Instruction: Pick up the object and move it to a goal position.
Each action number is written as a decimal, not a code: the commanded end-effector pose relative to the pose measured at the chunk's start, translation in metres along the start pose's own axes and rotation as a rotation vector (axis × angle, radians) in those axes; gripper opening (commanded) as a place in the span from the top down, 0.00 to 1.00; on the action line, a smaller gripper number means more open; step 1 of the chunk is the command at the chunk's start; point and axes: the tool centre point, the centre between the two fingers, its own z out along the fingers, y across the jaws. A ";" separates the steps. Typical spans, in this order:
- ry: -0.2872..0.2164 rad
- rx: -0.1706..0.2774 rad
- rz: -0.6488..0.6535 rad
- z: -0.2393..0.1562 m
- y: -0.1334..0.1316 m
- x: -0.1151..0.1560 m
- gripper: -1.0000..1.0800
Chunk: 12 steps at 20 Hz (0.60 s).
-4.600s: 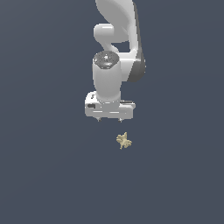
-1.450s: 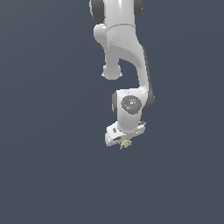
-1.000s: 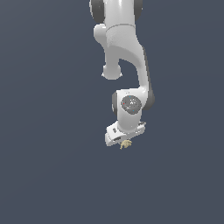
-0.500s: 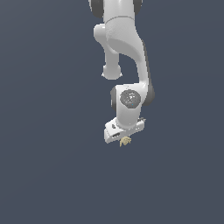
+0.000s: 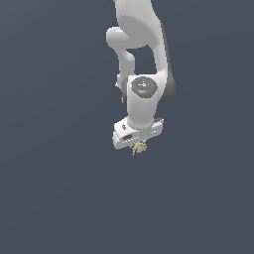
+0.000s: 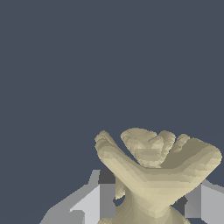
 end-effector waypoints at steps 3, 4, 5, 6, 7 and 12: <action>0.001 0.000 0.000 -0.043 0.004 -0.018 1.00; 0.001 0.000 0.000 -0.053 0.005 -0.022 1.00; 0.001 0.000 0.000 -0.063 0.006 -0.026 1.00; 0.001 0.000 0.000 -0.074 0.007 -0.030 1.00; 0.001 0.000 0.000 -0.084 0.008 -0.034 1.00; 0.001 0.000 0.000 -0.140 0.013 -0.057 1.00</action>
